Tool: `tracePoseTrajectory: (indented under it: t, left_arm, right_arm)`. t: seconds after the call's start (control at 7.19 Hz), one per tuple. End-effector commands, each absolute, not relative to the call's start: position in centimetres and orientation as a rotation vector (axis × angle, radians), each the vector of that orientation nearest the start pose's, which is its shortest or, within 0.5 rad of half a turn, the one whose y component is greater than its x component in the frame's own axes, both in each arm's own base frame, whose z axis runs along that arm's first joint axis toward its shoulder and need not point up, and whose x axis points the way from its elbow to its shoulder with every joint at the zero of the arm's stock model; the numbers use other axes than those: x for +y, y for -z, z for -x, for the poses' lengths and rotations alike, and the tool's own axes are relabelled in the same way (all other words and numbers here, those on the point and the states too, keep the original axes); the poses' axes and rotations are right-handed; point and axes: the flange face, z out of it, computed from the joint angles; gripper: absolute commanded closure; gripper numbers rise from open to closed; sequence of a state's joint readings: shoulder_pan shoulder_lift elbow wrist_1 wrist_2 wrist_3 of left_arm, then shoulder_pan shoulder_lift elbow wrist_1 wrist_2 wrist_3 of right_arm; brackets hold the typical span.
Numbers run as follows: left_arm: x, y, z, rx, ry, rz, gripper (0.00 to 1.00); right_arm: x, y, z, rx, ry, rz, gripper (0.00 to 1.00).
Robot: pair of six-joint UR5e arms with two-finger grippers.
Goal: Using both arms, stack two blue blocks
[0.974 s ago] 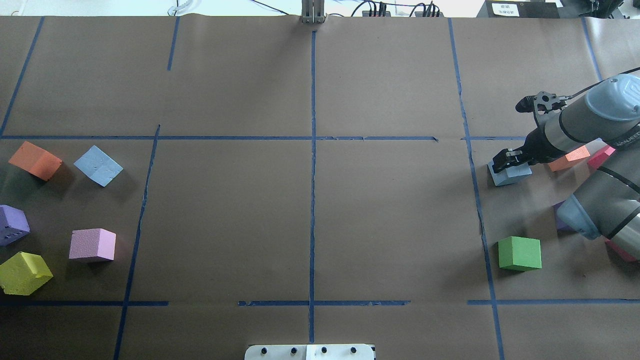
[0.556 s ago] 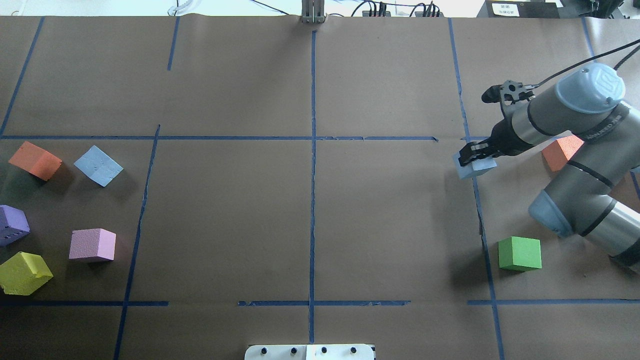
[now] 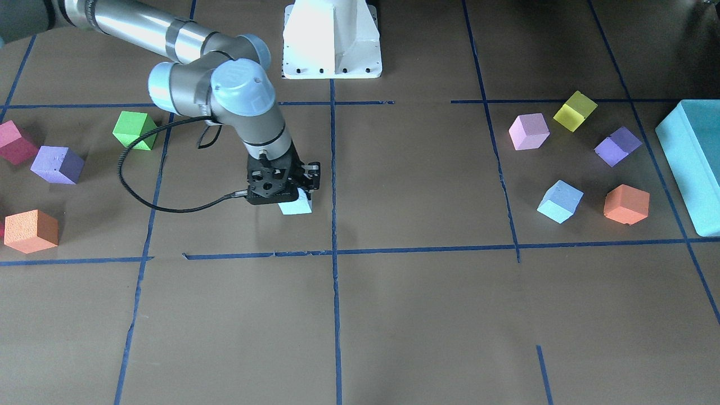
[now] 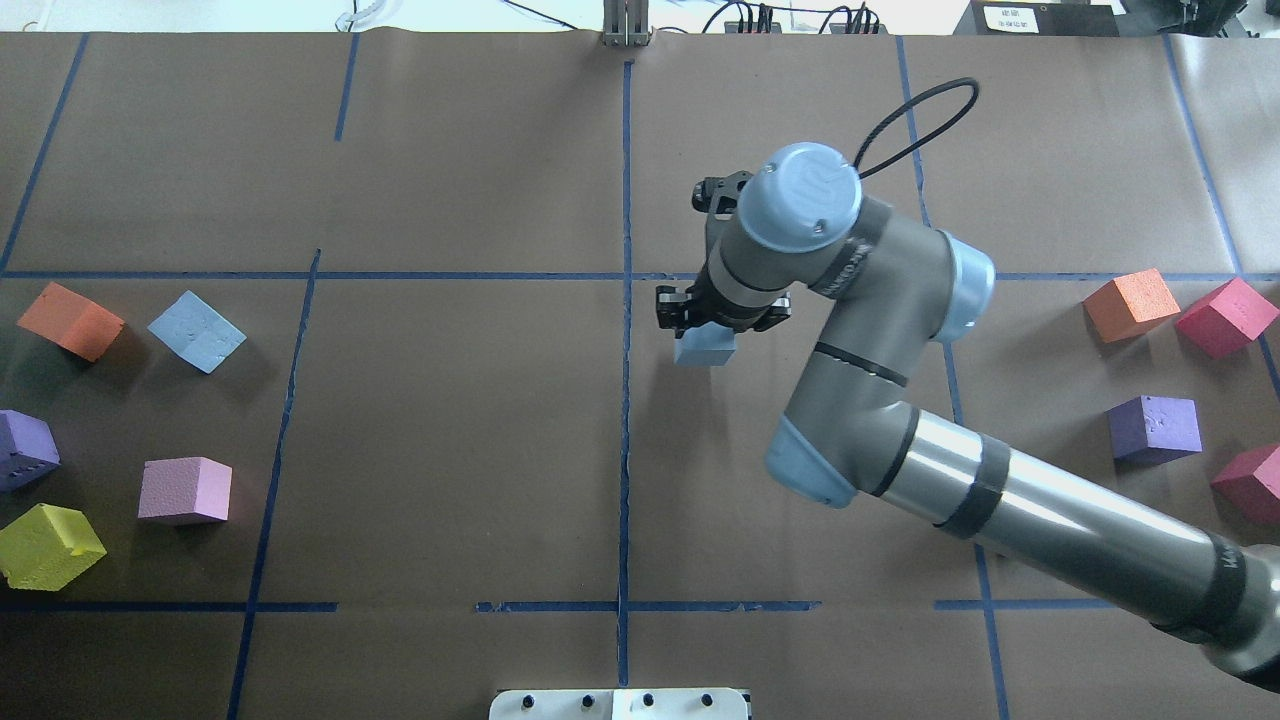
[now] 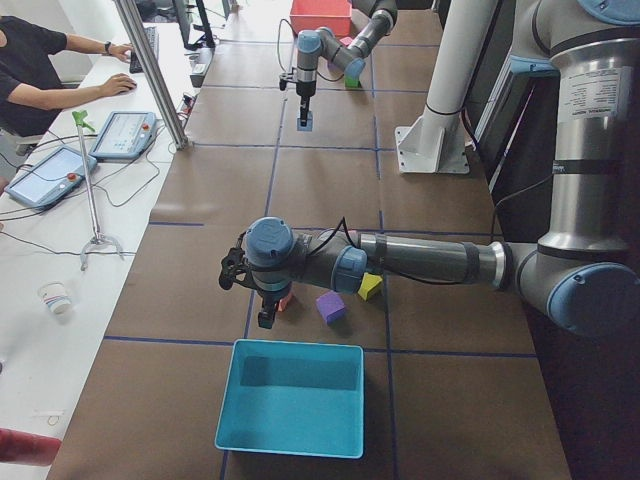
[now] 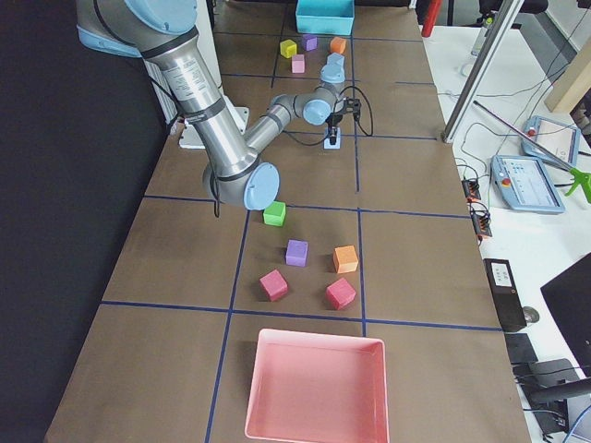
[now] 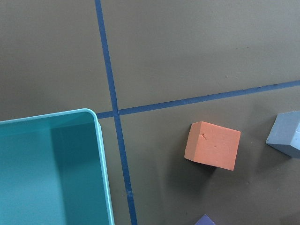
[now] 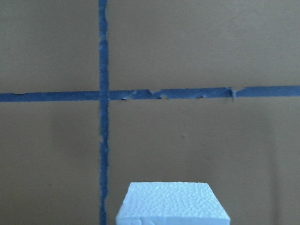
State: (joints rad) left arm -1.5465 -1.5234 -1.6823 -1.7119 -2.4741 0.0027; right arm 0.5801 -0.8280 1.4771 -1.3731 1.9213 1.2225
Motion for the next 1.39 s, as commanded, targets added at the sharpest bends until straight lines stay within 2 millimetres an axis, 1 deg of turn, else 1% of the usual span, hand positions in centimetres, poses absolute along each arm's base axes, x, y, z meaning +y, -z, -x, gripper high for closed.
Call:
tracePoseTrajectory:
  t: [0.0,0.14,0.42,0.56,0.7,0.97,1.11,1.25]
  left_arm:
    - [-48.1,-59.9,4.3,0.904,-0.119,-0.184,0.00]
    - [-48.0,-60.0,4.4,0.907,-0.117,-0.183,0.00]
    - [-48.0,-60.0,4.4,0.907,-0.117,-0.183,0.00]
    - [-48.0,-60.1,4.4,0.907,-0.116,-0.182,0.00]
    - [-48.0,-60.0,4.3,0.907,-0.118,-0.182,0.00]
    - [-48.0,-60.0,4.3,0.907,-0.118,-0.182,0.00]
    - [-48.0,-60.0,4.4,0.909,-0.117,-0.183,0.00]
    - [-48.0,-60.0,4.4,0.907,-0.117,-0.183,0.00]
  right_arm:
    - [-47.7,-20.2,59.9,-0.888,-0.087,-0.064,0.97]
    - [-47.3,-20.3,61.3,-0.871,-0.084,-0.065,0.96]
    - [-46.7,-20.6,62.1,-0.864,-0.107,-0.045,0.94]
    - [-46.6,-20.0,62.3,-0.870,-0.111,-0.044,0.94]
    - [-46.6,-20.2,62.3,-0.867,-0.108,-0.044,0.87]
    - [-46.4,-20.6,62.7,-0.857,-0.098,-0.047,0.52]
    - [-46.3,-20.7,62.7,-0.854,-0.096,-0.049,0.44]
    - [-46.3,-21.0,62.8,-0.849,-0.098,-0.051,0.00]
